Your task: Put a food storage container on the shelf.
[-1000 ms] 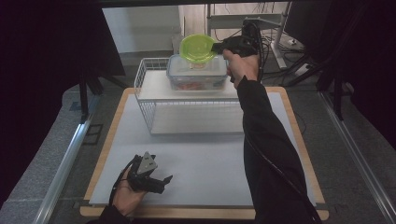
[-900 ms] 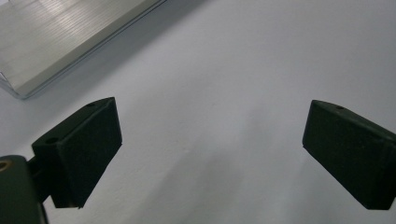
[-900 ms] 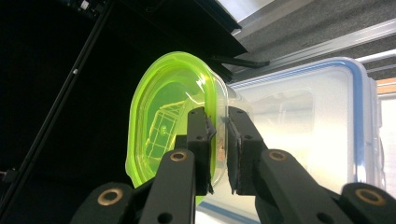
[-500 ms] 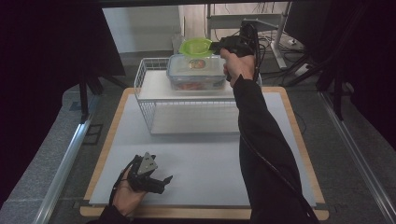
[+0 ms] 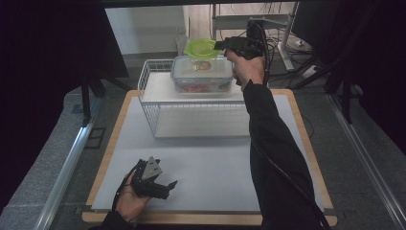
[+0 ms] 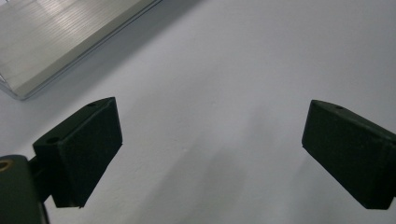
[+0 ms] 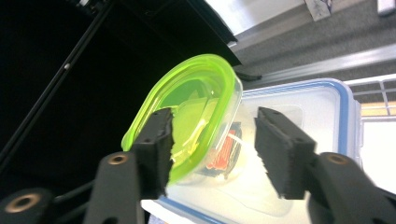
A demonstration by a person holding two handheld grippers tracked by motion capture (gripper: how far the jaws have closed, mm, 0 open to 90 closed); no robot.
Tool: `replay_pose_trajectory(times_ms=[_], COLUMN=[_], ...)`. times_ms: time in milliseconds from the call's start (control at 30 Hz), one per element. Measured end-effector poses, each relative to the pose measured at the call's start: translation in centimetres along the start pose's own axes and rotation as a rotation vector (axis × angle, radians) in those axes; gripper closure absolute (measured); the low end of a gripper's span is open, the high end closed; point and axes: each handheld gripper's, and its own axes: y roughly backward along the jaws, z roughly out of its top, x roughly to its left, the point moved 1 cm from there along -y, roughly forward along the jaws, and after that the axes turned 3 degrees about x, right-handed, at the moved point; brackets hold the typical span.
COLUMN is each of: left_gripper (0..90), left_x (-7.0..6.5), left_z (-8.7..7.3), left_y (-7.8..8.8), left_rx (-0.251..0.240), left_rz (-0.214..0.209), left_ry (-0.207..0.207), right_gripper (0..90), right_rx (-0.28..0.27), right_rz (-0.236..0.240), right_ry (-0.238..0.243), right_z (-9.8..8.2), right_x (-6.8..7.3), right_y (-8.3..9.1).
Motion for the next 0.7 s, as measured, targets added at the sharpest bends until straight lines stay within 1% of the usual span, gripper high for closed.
replay_pose_trajectory(times_ms=[100,200,233,267,300,367,467,600,700], left_gripper=[4.6,4.6,4.6,4.6,4.6,4.6,4.9,4.8,4.7], left_x=[0.0,-0.1,-0.2,-0.2,-0.2,-0.2,-0.2,-0.3,-0.3], left_z=[0.0,0.1,0.1,0.1,0.1,0.1,0.2,0.2,0.3], left_y=[-0.1,-0.1,-0.1,-0.2,-0.2,-0.1,0.0,0.0,0.0], left_rx=[-0.001,0.002,0.002,0.002,0.003,0.003,-0.011,-0.016,-0.017], left_rz=[0.0,0.002,0.002,0.002,0.003,0.006,0.012,0.008,0.001], left_ry=[0.002,-0.003,-0.004,-0.005,-0.005,-0.009,-0.014,-0.013,-0.014], right_gripper=[37.2,30.6,29.3,27.9,26.3,24.3,21.9,20.5,19.8], right_rx=[0.019,0.038,0.04,0.041,0.04,0.035,0.022,0.017,0.013], right_rz=[0.011,0.051,0.056,0.054,0.051,0.052,0.05,0.079,0.08], right_ry=[0.062,0.117,0.137,0.166,0.184,0.219,0.267,0.306,0.342], right_z=[-0.6,-1.4,-1.7,-2.1,-2.4,-3.3,-4.5,-6.3,-7.6], right_x=[-0.1,-0.2,-0.2,-0.2,-0.2,-0.2,-0.3,-0.7,-1.3], right_y=[0.5,0.8,0.9,1.1,1.3,1.7,2.4,3.2,3.8])
